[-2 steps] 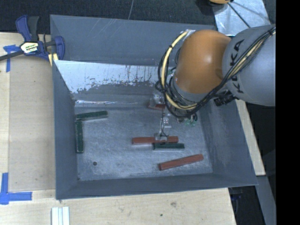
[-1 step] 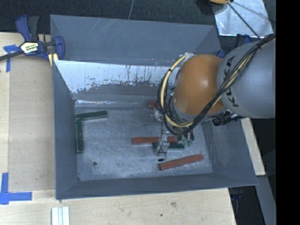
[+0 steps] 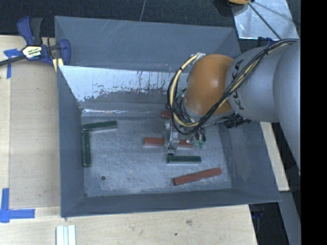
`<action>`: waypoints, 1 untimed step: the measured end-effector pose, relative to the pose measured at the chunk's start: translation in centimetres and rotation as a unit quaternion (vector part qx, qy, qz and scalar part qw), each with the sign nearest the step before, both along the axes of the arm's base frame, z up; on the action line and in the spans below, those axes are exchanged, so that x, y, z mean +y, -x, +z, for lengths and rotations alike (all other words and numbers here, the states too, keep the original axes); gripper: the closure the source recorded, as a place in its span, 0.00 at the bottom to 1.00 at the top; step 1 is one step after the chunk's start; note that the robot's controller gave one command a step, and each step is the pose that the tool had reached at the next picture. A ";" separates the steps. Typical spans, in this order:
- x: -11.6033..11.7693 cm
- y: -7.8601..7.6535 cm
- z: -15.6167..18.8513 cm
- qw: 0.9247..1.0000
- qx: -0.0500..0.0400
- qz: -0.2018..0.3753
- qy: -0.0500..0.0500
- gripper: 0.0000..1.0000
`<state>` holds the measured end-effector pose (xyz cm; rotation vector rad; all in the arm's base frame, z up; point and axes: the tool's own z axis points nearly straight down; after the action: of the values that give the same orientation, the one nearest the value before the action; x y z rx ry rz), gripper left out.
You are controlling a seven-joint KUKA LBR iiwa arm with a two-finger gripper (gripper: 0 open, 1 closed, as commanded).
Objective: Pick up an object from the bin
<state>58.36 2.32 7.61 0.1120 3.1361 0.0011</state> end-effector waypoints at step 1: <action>0.0 0.0 -0.1 1.000 0.000 -0.001 0.000 0.00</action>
Offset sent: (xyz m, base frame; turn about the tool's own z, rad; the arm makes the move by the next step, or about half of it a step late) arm 0.0000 0.0000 0.0000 0.0000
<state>58.34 2.28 7.53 0.1137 3.1369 0.0002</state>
